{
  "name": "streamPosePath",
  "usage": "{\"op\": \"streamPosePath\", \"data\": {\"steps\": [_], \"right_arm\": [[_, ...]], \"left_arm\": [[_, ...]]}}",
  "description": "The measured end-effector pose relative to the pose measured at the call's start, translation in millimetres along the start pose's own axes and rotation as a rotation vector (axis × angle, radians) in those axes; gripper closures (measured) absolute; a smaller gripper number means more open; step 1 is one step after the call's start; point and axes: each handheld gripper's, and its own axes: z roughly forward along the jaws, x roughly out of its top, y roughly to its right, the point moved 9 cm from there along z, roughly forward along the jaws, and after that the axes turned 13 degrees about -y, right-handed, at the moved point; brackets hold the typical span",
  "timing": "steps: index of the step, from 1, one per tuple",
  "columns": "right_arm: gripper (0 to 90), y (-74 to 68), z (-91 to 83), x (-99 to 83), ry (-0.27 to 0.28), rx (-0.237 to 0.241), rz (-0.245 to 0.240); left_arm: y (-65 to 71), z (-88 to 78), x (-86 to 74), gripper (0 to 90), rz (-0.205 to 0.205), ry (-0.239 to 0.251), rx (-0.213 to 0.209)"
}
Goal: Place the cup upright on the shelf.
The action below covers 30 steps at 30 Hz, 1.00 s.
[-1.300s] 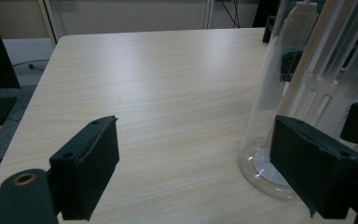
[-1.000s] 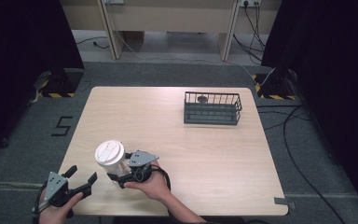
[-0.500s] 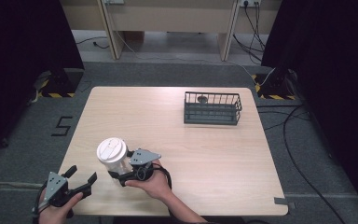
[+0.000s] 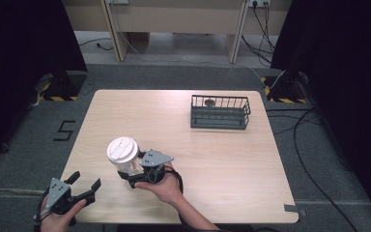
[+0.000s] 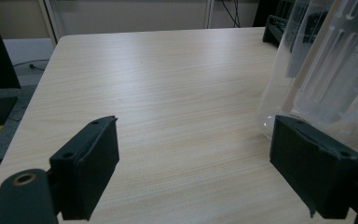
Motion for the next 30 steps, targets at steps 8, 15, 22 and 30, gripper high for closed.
{"op": "streamPosePath", "data": {"steps": [8,15,22,30], "right_arm": [[18.3,9.1,-9.3,2.3,0.000,-0.029,0.015],[18.3,17.9,-18.0,4.8,0.003,-0.059,0.016],[18.4,25.4,-25.2,4.9,0.000,-0.082,0.019],[18.3,33.9,-33.2,5.3,0.000,-0.106,0.026]], "left_arm": [[1.2,-0.5,0.8,15.0,-0.002,0.004,-0.001],[1.4,-0.8,0.5,15.0,0.004,0.000,0.001],[1.9,-0.6,0.6,15.0,0.000,0.001,0.000],[2.0,-0.7,0.6,15.1,0.000,0.000,0.000]]}}
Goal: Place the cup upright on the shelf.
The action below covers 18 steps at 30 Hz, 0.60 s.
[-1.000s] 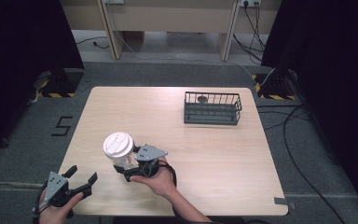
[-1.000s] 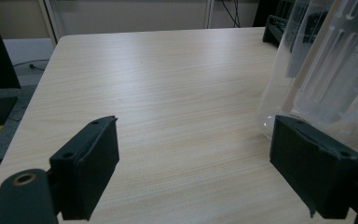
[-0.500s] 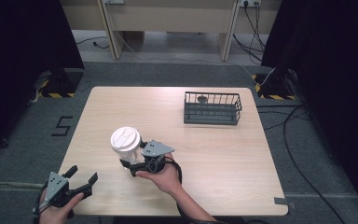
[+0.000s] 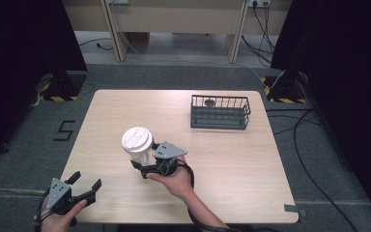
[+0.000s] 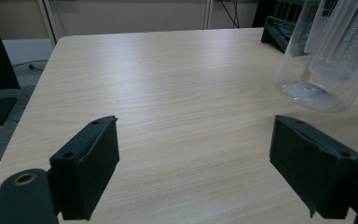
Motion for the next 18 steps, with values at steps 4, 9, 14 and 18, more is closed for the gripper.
{"op": "streamPosePath", "data": {"steps": [4,9,14,18], "right_arm": [[18.3,5.3,-4.4,0.8,0.001,-0.012,0.002],[18.3,14.4,-11.6,2.9,0.005,-0.034,0.007],[18.3,20.8,-16.7,4.1,0.008,-0.048,0.009],[18.4,24.2,-19.7,4.6,0.009,-0.057,0.018]], "left_arm": [[0.1,0.0,0.1,15.1,0.000,0.001,0.000],[0.1,0.1,-0.1,15.1,0.000,0.000,0.000],[0.4,0.3,0.1,15.1,-0.002,0.001,-0.001],[0.1,0.2,-0.1,15.1,-0.002,0.000,0.000]]}}
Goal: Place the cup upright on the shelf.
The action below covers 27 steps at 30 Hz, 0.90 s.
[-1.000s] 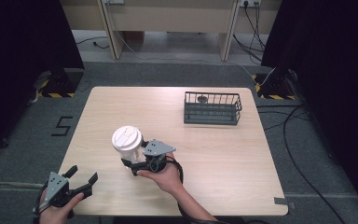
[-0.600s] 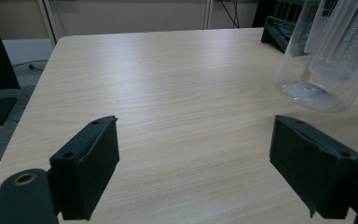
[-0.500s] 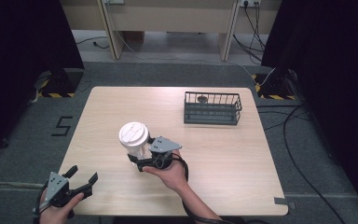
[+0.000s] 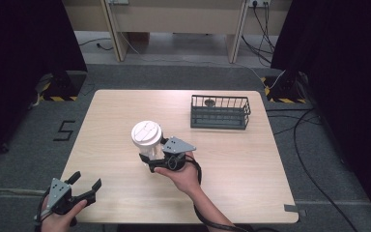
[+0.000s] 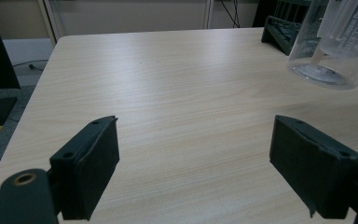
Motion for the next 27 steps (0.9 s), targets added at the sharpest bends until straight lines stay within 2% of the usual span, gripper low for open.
{"op": "streamPosePath", "data": {"steps": [27], "right_arm": [[18.4,39.7,-28.3,5.9,0.024,-0.080,0.043]], "left_arm": [[1.0,1.1,1.1,15.6,-0.004,0.005,-0.004]]}}
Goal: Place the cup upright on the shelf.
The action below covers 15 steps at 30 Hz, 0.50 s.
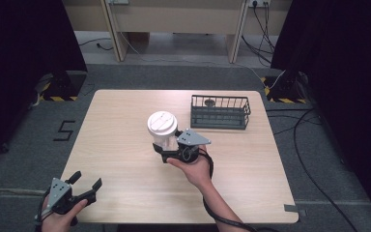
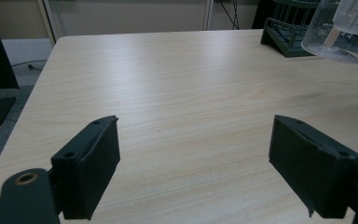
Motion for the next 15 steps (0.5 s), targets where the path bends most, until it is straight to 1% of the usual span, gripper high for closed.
{"op": "streamPosePath", "data": {"steps": [8,15], "right_arm": [[18.4,9.8,-7.2,3.1,0.002,-0.024,-0.002],[18.4,22.1,-14.9,1.5,0.003,-0.051,0.015]], "left_arm": [[-0.2,-0.1,-0.1,15.5,0.002,-0.002,0.002],[-0.1,-0.1,-0.2,15.5,0.002,-0.003,0.003]]}}
